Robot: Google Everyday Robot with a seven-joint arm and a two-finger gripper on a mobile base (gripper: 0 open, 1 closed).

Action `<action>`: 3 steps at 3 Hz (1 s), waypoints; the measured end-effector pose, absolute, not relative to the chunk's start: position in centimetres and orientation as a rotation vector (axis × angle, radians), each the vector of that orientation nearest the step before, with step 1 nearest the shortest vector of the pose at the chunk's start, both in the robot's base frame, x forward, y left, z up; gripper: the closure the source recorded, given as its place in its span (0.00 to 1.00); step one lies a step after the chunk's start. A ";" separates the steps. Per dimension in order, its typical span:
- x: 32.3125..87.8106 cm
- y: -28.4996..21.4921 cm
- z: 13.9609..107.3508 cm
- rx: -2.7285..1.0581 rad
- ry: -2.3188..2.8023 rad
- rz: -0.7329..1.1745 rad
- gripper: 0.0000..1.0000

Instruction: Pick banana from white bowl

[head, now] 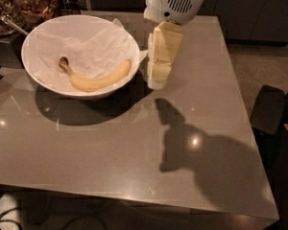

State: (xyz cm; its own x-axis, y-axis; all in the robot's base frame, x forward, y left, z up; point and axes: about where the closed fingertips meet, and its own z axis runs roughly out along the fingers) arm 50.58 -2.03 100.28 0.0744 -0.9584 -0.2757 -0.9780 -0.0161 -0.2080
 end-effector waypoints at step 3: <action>55.5 3.9 100.0 -2.012 1.908 0.132 0.00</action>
Offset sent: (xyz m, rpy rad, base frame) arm 0.0494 0.0642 -0.0043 0.0365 0.0331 0.0175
